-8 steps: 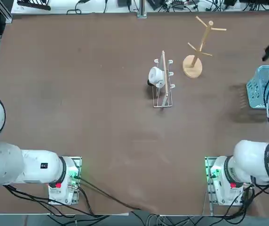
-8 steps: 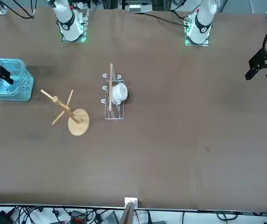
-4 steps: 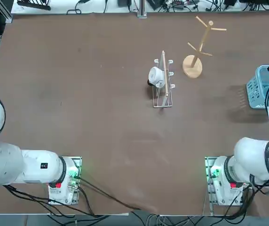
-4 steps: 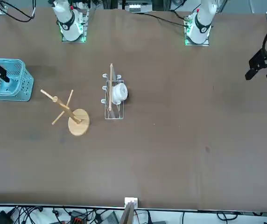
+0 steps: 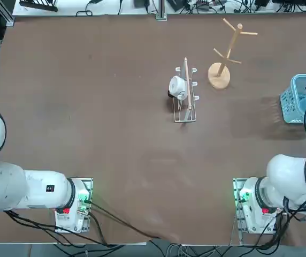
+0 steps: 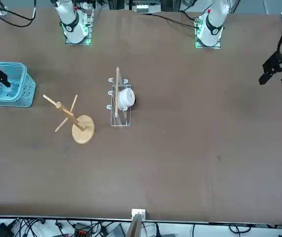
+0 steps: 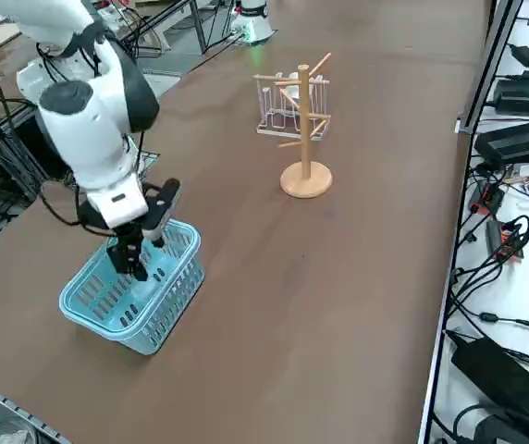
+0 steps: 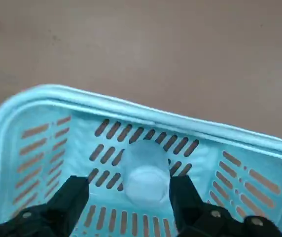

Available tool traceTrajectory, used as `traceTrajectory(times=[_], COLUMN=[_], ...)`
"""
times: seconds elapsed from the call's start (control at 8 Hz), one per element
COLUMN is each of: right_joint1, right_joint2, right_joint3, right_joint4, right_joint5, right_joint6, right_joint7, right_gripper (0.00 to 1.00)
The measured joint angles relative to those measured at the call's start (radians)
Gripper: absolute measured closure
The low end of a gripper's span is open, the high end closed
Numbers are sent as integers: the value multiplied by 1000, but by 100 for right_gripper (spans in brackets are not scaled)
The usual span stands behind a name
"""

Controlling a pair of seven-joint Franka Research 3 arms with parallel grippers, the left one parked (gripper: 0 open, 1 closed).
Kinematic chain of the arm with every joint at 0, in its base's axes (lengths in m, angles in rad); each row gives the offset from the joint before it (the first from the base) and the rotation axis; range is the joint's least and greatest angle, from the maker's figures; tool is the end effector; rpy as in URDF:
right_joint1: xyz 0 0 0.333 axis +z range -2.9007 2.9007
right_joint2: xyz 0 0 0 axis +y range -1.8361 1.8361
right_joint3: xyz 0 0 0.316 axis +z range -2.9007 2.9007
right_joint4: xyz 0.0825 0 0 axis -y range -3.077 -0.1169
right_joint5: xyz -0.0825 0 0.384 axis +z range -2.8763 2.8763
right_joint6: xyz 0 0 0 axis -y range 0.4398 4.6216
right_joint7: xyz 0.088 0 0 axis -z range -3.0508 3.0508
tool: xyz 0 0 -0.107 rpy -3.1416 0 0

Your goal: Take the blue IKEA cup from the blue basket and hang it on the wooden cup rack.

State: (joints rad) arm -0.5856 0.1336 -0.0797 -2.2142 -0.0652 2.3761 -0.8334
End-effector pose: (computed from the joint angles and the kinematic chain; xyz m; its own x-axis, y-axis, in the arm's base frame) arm 0.4297 -0.3377 0.3206 0.9768 0.2129 -0.0240 0.2140 -0.9751 0.0584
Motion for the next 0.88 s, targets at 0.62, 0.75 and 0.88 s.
traceTrajectory(times=[0.62,0.75,0.88], right_joint1=[-43,-47,-50], right_joint2=[120,131,139], right_joint3=[0,0,0], right_joint4=[2,2,3], right_joint5=[58,58,58], right_joint6=[89,105,120], right_joint7=[-130,-131,-133], right_gripper=[0,0,0])
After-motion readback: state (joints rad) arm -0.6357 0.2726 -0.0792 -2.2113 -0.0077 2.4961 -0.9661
